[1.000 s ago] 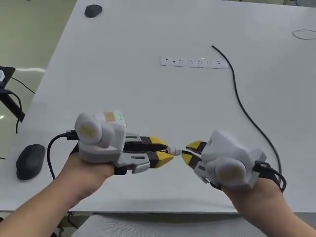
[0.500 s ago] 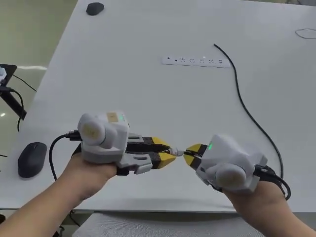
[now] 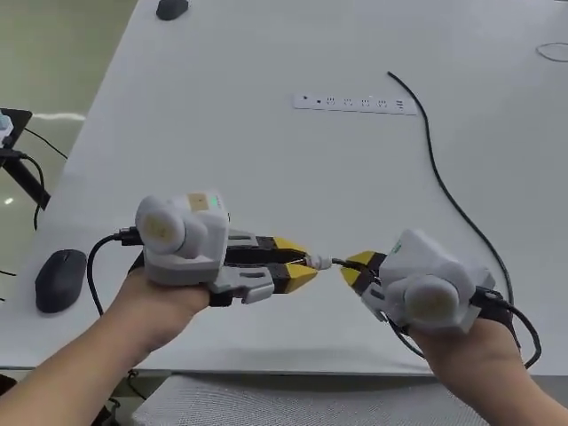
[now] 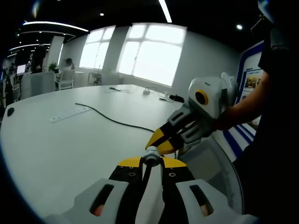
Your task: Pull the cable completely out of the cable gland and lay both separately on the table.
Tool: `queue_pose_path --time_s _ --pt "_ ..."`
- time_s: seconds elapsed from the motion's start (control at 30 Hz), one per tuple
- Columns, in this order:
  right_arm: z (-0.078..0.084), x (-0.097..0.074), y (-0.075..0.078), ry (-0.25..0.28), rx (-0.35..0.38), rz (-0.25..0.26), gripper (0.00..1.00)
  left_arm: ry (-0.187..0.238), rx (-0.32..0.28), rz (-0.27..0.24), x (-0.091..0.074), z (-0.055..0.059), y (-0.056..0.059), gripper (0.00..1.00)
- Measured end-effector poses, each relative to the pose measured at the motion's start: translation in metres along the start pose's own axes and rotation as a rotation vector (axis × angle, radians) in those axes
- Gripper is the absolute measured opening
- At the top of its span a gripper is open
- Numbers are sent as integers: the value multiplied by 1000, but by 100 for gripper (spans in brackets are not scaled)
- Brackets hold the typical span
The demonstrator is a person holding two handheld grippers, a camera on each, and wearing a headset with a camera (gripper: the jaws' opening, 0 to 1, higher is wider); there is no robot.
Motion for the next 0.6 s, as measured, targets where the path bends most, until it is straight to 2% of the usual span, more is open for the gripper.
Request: queue_pose_path --time_s 0.23,0.3,0.43,0.6 --pt "14 -1 13 1 112 14 0 0 8 3 0 -3 -3 15" --pt "21 -1 17 3 180 17 0 -2 9 2 0 -3 -3 15" --pt "33 0 22 -3 252 22 0 -4 10 4 3 -3 -2 15" --pt "51 2 29 -11 384 31 0 -7 8 8 4 -3 -1 15"
Point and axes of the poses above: the centre of the closed fingertips' face, and the gripper's own axes: x roughly forward along the fingers, y roughly to its right, z roughly out of its underside, the point moved 8 cm from there along -x, roughly backward along the fingers, and after that the axes turned 1 degree about -y, right-handed, at the moved point
